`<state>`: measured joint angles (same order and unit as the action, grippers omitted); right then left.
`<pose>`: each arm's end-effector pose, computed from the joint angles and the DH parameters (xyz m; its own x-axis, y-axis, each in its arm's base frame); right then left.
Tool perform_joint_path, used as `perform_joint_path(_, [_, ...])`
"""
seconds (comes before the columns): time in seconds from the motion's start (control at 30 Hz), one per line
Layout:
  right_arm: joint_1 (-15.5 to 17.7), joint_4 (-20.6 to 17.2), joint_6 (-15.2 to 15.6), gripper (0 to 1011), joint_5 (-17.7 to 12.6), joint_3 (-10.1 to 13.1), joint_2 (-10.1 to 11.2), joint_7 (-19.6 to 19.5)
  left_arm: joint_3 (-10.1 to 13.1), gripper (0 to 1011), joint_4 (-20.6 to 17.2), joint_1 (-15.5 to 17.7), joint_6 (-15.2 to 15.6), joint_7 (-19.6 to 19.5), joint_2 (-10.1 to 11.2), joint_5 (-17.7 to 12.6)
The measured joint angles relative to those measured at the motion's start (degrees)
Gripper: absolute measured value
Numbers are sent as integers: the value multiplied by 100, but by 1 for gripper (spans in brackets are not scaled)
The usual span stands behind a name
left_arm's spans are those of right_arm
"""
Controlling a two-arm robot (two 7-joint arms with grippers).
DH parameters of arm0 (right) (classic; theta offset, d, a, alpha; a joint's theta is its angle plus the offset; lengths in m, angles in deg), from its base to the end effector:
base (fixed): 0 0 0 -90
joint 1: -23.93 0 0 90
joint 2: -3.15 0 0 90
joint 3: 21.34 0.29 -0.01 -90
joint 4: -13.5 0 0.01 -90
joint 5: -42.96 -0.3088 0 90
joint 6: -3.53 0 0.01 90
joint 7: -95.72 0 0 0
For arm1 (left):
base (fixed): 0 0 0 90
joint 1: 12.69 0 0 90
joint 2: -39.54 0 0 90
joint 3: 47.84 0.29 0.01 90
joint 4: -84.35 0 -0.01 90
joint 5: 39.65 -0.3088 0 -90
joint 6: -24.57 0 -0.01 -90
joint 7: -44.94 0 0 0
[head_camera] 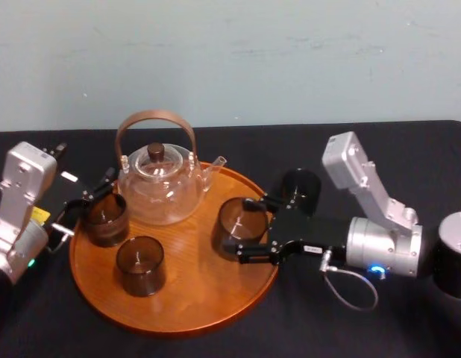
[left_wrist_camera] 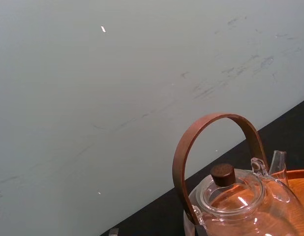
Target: Pick up the glass from the table and place it on the tray.
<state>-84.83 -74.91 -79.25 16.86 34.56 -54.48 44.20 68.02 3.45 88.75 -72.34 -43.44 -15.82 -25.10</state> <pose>0.3731 -0.0101 -0.2541 0.9101 -0.4119 0.0452 0.4099 0.8788 -0.2443 0.3581 0.0827 -0.3022 0.2922 0.8803 0.3737 -0.9553 0.2873 0.0700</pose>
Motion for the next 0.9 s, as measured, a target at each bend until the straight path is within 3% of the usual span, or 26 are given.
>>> perform_joint_path(0.43, [-229,568,-82,904,147,-357,-269,89,0,1002,0,0,0,0,0,0])
perform_joint_path(0.9, [-279,990,-163,904,247,-507,-442,162,0,1001,0,0,0,0,0,0])
